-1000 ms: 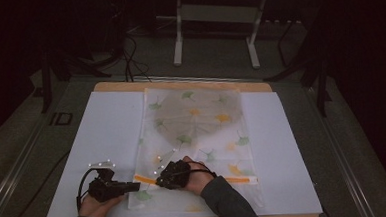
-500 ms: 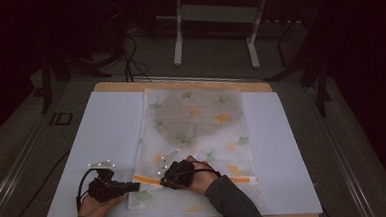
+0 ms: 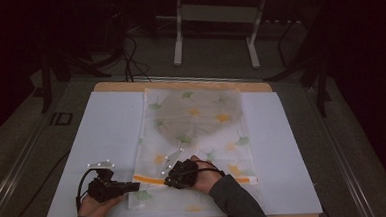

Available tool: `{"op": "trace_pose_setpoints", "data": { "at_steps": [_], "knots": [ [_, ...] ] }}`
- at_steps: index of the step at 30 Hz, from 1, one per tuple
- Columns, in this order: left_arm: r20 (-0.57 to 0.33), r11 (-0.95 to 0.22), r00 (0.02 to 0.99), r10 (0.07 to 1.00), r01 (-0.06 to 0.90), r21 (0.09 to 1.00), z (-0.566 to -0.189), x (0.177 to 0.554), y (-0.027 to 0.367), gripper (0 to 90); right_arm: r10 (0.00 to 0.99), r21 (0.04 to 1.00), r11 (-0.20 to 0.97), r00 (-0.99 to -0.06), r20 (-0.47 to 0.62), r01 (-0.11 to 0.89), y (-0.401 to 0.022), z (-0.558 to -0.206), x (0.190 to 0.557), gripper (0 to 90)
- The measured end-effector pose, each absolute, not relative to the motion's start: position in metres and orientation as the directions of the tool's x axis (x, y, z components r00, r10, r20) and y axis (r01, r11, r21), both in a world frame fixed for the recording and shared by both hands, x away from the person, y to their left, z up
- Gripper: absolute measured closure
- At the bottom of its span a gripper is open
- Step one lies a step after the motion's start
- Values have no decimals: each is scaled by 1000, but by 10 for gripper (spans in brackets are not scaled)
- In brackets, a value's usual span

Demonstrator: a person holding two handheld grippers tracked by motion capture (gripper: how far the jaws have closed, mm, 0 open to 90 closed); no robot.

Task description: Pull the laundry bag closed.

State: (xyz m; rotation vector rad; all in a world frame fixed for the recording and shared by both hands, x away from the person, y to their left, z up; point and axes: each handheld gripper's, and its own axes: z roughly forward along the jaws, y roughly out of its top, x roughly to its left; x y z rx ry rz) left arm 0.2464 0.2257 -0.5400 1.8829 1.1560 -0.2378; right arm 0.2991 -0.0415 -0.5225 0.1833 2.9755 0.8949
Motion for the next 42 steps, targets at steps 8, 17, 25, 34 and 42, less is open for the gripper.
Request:
{"op": "trace_pose_setpoints", "data": {
  "at_steps": [8, 17, 25, 34, 42],
  "knots": [
    [-564, -166, 547, 619, 793, 586, -540, 246, 226, 883, 123, 544, 832, -992, 10, 108, -47, -522, 300, 847],
    [-562, -168, 549, 619, 791, 588, -540, 246, 226, 884, 119, 534, 839, -993, 7, 105, -51, -521, 300, 847],
    [-562, -168, 548, 619, 792, 587, -540, 246, 227, 884, 126, 529, 841, -992, 9, 111, -57, -521, 300, 847],
    [-560, -170, 549, 620, 792, 586, -540, 246, 227, 884, 117, 519, 848, -993, 9, 105, -61, -520, 302, 847],
    [-563, -168, 549, 618, 792, 587, -540, 246, 227, 884, 121, 504, 857, -993, 5, 108, -65, -518, 301, 847]
  ]
}}
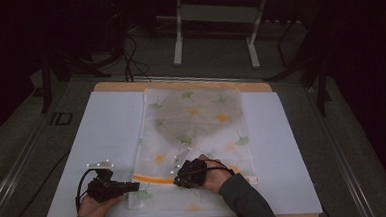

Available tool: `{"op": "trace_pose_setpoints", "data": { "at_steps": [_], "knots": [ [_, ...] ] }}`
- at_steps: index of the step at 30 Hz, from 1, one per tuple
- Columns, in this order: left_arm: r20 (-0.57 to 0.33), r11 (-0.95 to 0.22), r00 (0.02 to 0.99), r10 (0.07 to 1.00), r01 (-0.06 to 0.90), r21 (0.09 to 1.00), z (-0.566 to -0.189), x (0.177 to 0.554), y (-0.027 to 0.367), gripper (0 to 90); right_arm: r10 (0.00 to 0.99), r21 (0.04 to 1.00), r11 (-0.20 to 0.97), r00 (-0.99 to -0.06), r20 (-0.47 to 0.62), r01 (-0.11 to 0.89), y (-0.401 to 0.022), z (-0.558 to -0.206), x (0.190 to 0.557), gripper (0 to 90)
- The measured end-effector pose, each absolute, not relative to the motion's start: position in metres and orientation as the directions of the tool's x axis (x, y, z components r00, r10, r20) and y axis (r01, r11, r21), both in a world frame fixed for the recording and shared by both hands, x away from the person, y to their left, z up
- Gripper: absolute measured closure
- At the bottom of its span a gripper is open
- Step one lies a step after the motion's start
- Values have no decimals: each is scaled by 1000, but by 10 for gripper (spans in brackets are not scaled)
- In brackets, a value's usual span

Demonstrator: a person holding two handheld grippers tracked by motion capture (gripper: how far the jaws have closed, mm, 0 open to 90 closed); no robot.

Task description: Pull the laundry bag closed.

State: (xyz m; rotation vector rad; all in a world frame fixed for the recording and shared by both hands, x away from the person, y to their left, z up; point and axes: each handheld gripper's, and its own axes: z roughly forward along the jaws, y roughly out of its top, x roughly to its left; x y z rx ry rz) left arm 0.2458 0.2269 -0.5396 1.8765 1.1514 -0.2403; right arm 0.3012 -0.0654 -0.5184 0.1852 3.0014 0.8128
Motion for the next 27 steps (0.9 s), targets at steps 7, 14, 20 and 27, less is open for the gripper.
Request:
{"op": "trace_pose_setpoints", "data": {
  "at_steps": [7, 14, 20, 27],
  "knots": [
    [-561, -169, 551, 618, 790, 589, -540, 246, 227, 884, 121, 496, 862, -993, 5, 108, -70, -518, 302, 847],
    [-562, -170, 551, 617, 790, 589, -540, 246, 227, 884, 122, 484, 869, -992, 1, 108, -73, -517, 302, 847],
    [-562, -170, 551, 617, 790, 588, -540, 246, 227, 884, 128, 485, 867, -992, 5, 115, -76, -517, 303, 847],
    [-563, -171, 550, 617, 792, 587, -540, 246, 228, 883, 131, 477, 871, -991, 4, 117, -80, -516, 303, 847]
  ]
}}
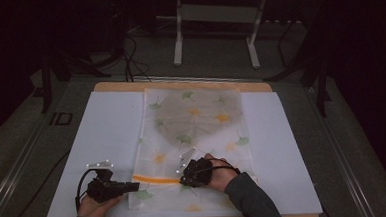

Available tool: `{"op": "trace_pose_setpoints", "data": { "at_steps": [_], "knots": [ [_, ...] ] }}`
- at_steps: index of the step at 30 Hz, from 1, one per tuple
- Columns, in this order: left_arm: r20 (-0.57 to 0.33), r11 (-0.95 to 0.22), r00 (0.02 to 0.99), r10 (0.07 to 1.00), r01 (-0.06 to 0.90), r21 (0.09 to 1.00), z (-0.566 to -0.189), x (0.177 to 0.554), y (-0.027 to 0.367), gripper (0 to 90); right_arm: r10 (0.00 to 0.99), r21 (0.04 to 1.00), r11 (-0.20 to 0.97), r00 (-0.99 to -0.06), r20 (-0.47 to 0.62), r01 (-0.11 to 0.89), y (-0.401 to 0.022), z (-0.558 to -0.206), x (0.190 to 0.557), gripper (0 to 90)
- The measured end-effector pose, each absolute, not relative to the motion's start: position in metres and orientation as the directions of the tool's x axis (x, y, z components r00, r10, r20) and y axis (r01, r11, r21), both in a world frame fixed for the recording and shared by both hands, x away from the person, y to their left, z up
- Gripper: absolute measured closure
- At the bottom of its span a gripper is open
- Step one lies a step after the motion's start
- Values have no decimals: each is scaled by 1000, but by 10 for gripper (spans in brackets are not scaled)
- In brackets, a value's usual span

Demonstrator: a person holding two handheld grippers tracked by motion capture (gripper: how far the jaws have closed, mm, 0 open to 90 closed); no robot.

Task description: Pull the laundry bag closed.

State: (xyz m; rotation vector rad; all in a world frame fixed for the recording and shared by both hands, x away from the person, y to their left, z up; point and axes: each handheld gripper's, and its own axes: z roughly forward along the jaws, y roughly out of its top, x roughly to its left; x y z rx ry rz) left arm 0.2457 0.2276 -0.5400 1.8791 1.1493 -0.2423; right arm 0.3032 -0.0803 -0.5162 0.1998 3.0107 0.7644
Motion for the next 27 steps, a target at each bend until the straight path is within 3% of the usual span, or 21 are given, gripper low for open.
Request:
{"op": "trace_pose_setpoints", "data": {
  "at_steps": [27],
  "knots": [
    [-565, -166, 548, 617, 793, 587, -540, 246, 228, 883, 142, 461, 878, -990, 4, 128, -93, -515, 304, 848]
  ]
}}
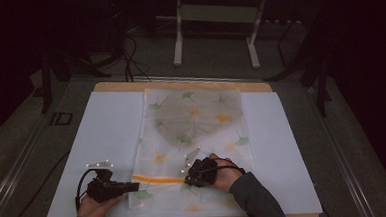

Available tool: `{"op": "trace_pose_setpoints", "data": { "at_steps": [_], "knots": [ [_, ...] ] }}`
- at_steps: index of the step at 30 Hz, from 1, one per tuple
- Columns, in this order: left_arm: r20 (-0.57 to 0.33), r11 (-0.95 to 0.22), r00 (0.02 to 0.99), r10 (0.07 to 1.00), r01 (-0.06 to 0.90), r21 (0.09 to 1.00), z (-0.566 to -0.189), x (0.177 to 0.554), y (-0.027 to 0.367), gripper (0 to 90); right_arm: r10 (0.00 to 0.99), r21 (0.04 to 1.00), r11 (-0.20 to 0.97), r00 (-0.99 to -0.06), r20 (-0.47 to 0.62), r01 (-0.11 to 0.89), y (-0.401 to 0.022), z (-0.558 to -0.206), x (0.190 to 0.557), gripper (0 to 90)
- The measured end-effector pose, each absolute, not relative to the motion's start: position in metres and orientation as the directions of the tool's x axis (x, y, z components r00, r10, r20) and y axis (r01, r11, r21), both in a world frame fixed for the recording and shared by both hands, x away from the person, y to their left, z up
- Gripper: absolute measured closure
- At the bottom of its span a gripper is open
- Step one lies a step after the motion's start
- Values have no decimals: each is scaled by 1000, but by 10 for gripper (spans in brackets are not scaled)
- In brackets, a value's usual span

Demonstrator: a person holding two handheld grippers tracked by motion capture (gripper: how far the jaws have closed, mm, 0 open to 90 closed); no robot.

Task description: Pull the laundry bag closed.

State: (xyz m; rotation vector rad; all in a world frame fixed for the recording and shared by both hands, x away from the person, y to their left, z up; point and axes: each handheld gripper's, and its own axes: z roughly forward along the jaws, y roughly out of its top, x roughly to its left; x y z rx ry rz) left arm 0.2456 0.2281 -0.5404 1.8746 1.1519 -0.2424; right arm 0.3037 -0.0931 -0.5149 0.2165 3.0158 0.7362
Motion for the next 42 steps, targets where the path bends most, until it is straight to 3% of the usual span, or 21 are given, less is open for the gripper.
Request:
{"op": "trace_pose_setpoints", "data": {
  "at_steps": [42],
  "knots": [
    [-565, -165, 547, 618, 793, 587, -540, 246, 229, 883, 164, 441, 885, -986, 1, 148, -116, -514, 304, 848]
  ]
}}
